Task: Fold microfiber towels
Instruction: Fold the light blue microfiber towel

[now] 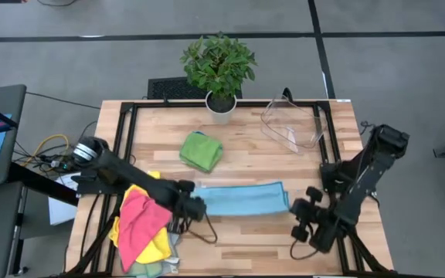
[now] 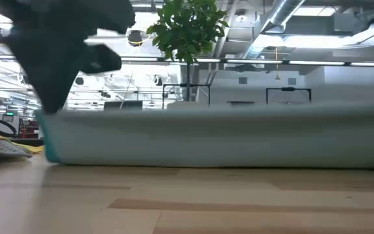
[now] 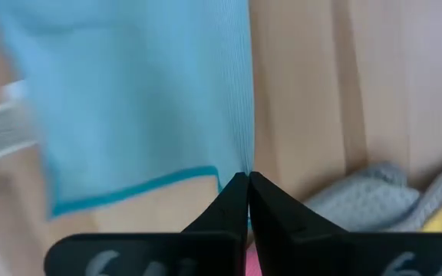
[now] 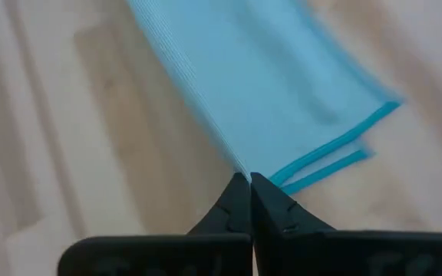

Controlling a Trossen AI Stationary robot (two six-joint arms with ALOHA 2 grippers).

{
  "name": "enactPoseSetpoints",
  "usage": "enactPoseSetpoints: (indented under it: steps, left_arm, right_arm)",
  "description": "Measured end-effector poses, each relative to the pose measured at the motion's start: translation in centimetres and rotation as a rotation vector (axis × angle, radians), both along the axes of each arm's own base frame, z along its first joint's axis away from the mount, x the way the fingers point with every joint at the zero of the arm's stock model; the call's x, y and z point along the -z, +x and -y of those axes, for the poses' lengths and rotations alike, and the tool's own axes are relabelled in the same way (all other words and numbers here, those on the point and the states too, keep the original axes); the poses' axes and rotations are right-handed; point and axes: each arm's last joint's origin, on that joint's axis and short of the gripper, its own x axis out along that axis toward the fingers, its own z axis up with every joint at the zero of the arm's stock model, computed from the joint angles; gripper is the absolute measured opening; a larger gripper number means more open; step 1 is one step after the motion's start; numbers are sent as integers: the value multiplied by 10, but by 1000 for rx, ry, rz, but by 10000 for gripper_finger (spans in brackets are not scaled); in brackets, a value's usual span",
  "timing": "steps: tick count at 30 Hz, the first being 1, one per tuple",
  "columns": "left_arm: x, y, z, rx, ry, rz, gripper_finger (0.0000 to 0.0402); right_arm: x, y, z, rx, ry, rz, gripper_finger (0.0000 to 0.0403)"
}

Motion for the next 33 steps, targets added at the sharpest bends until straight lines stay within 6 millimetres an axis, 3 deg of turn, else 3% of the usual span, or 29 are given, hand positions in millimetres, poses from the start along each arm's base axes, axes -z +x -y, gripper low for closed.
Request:
enactPoseSetpoints:
  steps: [7,13,23,28,33]
  left_arm:
    - [35,6,24,-20,3,-42,5]
    - [42,6,26,-70,-33,-88,59]
    - [13,23,22,-267,-34,-59,167]
    - [-3,32,27,-354,11,65,174]
    - [-5,31,32,-429,70,132,170]
  right_arm:
    - [17,4,-25,-107,86,-30,11]
    - [24,6,-34,-175,101,-57,13]
    - [25,8,-38,-280,62,-63,14]
    - [20,13,-41,-338,44,-60,14]
    - [1,35,-42,-478,-42,-44,14]
